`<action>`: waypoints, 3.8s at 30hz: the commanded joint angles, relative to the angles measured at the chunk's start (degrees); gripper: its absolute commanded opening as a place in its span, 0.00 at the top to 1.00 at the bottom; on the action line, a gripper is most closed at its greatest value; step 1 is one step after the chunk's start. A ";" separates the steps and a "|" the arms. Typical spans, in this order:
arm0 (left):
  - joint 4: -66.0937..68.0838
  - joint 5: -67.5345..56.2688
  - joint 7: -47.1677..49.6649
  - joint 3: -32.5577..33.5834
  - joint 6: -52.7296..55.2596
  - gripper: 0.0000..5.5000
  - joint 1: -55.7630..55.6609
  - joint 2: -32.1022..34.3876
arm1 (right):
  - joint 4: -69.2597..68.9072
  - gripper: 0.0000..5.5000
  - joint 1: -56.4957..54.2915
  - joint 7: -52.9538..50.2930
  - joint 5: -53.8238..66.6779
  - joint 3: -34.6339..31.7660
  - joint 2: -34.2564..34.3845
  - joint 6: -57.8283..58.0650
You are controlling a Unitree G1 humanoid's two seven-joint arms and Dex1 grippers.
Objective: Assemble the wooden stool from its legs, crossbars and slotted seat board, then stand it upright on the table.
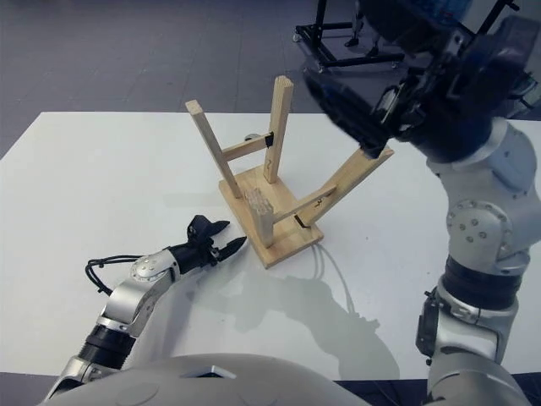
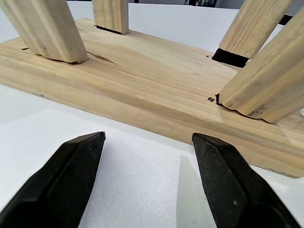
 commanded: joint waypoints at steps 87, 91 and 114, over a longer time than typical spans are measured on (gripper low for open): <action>-40.44 -35.53 0.76 13.13 10.11 0.39 6.82 5.62 | 25.92 0.17 -2.27 -28.80 -36.04 -3.28 4.34 -25.15; -39.86 -36.47 2.28 11.11 12.00 0.39 3.31 5.70 | 39.27 0.17 -3.78 -25.95 -35.07 -5.70 1.08 -25.91; -32.74 -33.51 2.87 5.80 18.12 0.39 -6.42 11.44 | 35.51 0.17 7.23 -11.28 -21.41 -1.64 8.13 -12.19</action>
